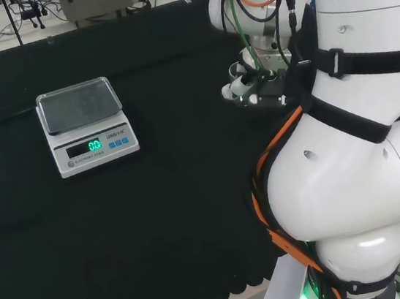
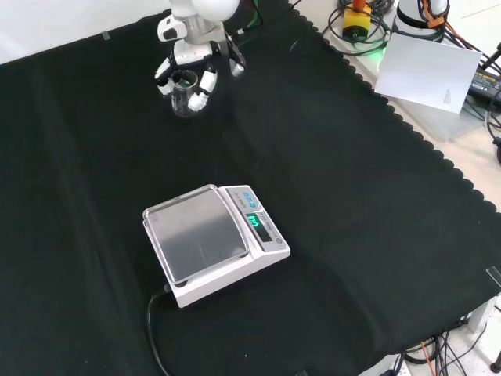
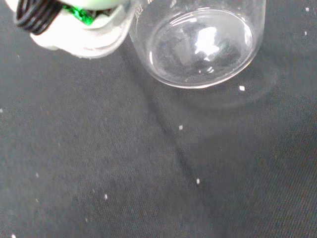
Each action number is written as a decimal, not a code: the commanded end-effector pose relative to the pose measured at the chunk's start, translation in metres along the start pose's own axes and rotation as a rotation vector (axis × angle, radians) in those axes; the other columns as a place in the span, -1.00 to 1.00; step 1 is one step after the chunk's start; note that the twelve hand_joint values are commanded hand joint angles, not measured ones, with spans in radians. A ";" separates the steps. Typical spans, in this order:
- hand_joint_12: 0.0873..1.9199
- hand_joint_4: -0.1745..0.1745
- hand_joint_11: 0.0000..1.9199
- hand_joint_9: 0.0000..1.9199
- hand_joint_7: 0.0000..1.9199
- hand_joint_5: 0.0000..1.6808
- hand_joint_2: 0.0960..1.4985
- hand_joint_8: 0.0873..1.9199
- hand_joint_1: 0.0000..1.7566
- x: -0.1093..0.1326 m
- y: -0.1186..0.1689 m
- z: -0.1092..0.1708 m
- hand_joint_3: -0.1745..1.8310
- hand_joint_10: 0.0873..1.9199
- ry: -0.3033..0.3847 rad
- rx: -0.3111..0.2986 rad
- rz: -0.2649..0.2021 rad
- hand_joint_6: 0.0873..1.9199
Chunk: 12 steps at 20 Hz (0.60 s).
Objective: Put the beaker on the electronic balance.
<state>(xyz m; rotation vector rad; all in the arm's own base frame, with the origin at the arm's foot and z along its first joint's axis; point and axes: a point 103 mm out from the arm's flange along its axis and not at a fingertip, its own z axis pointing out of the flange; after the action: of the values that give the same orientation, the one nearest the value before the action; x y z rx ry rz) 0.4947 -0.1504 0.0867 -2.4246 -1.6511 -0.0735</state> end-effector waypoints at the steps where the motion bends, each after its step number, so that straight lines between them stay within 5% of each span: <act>1: 0.08 0.17 0.26 0.20 -0.10 -0.02 0.17 0.43 0.34 0.002 -0.001 -0.043 -0.24 0.12 0.000 -0.045 -0.022 0.37; 7: 0.08 0.18 0.26 0.20 -0.09 -0.01 0.15 0.43 0.34 0.018 -0.007 -0.058 -0.22 0.12 -0.002 -0.059 -0.045 0.36; 12: 0.07 0.18 0.26 0.20 -0.09 -0.01 0.14 0.43 0.34 0.058 -0.010 -0.069 -0.21 0.12 -0.017 -0.069 -0.103 0.36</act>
<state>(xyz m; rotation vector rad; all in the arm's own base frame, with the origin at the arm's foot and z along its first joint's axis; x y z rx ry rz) 0.5043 -0.1399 0.1522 -2.4324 -1.7430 -0.1389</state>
